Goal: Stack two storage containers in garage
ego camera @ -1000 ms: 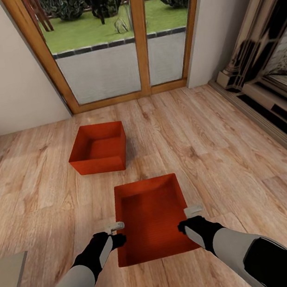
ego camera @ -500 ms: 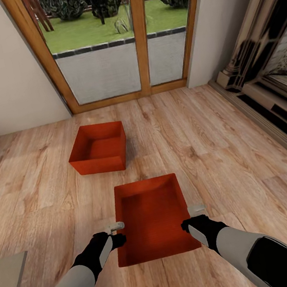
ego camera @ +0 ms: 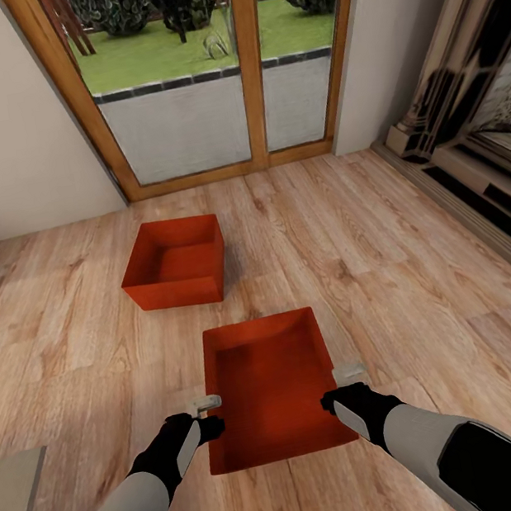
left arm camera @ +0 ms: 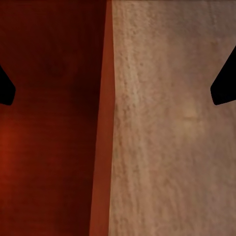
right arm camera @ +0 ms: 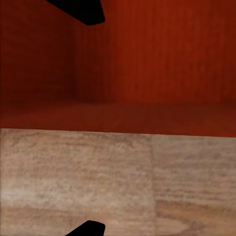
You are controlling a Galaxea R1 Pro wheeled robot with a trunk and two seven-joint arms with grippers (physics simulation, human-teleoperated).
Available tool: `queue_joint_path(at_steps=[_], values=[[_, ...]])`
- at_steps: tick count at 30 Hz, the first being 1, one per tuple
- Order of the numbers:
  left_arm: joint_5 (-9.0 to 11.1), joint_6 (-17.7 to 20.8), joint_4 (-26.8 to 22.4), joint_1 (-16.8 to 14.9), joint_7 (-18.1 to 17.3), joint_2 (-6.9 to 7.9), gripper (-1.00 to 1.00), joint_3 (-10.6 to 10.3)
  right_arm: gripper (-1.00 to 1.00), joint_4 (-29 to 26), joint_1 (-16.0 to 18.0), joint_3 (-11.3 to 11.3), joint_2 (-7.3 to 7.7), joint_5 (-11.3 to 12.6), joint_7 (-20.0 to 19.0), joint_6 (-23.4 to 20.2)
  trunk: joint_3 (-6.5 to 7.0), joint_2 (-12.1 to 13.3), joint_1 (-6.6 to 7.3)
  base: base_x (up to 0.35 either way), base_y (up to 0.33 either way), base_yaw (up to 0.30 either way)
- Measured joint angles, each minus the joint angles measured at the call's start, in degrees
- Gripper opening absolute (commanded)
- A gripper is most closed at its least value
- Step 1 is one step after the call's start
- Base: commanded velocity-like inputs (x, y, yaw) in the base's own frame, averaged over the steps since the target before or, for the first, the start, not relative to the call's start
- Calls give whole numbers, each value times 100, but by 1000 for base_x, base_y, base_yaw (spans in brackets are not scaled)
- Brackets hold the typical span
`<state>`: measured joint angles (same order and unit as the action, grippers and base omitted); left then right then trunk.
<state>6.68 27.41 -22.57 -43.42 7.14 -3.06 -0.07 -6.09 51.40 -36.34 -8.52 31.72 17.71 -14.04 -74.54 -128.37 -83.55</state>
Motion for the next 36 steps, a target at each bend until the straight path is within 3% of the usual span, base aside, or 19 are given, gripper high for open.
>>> queue_joint_path(at_steps=[3, 13, 19, 36], values=[[0, 0, 0, 0, 1, 0, 100, 0, 100, 0, 0, 0, 4, 0, 0, 0, -54, -120, -66, 0, 0, 0], [0, -7, 0, 0, -1, -1, 100, -3, 100, 0, 0, -1, -2, -1, 0, 0, -54, -122, -66, 0, 0, 0], [0, -2, 0, 0, -14, 0, 100, -3, 100, 1, 0, 0, -2, -1, 0, 0, -162, -361, -198, 0, 0, 0], [-32, -17, 0, 0, -23, -9, 100, -8, 100, 2, 0, -1, -2, -1, 0, 0, -162, -362, -198, 0, 0, 0]])
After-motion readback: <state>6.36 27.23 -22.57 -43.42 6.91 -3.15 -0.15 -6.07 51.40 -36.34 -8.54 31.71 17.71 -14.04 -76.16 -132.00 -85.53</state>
